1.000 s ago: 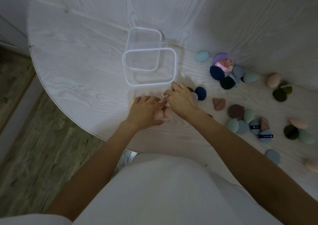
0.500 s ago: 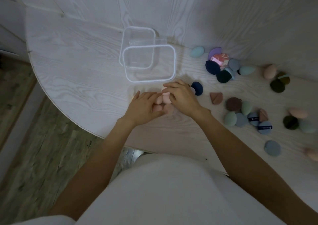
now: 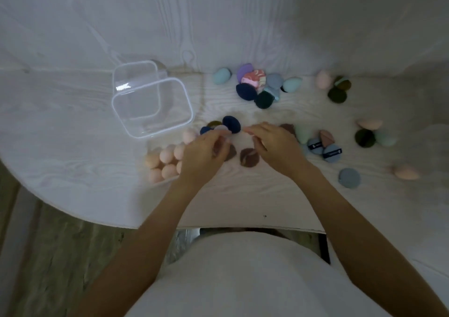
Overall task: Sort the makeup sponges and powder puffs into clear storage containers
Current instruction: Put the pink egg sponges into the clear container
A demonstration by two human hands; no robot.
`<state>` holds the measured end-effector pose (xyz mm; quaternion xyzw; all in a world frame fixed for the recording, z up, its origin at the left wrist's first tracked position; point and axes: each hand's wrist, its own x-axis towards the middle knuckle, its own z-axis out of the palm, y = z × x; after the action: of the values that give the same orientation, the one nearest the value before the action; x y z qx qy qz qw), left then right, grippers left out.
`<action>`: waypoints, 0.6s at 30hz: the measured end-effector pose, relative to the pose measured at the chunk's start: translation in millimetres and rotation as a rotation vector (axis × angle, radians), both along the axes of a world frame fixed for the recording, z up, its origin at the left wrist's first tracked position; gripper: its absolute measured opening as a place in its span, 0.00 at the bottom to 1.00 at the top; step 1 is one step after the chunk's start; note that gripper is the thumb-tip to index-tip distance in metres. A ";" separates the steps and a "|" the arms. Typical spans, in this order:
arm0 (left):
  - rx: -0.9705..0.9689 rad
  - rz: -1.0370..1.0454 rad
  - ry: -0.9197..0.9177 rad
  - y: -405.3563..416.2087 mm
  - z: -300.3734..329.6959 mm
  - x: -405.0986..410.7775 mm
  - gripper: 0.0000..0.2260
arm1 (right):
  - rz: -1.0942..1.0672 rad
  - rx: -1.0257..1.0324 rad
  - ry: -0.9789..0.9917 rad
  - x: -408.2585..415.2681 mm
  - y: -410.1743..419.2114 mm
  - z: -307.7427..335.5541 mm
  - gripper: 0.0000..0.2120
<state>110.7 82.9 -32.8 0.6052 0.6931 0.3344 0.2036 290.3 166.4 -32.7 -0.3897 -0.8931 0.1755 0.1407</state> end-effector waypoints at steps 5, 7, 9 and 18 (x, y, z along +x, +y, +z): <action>-0.063 -0.407 -0.020 77.6 -12.8 85.0 0.12 | -0.350 -0.016 0.006 136.6 7.7 -11.9 0.13; -0.127 -0.459 0.007 113.5 -23.5 107.1 0.12 | -0.467 -0.040 -0.002 179.4 14.7 -18.1 0.14; -0.162 -0.463 0.008 147.0 -32.4 131.3 0.13 | -0.601 -0.053 -0.021 218.7 28.0 -23.0 0.13; -0.186 -0.329 0.178 244.8 -60.6 204.4 0.20 | -0.647 -0.165 -0.117 261.6 102.1 -61.0 0.22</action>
<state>315.1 327.6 -93.3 0.7159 0.6281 0.1765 0.2486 551.9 268.4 -93.8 -0.6724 -0.7124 0.1709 0.1053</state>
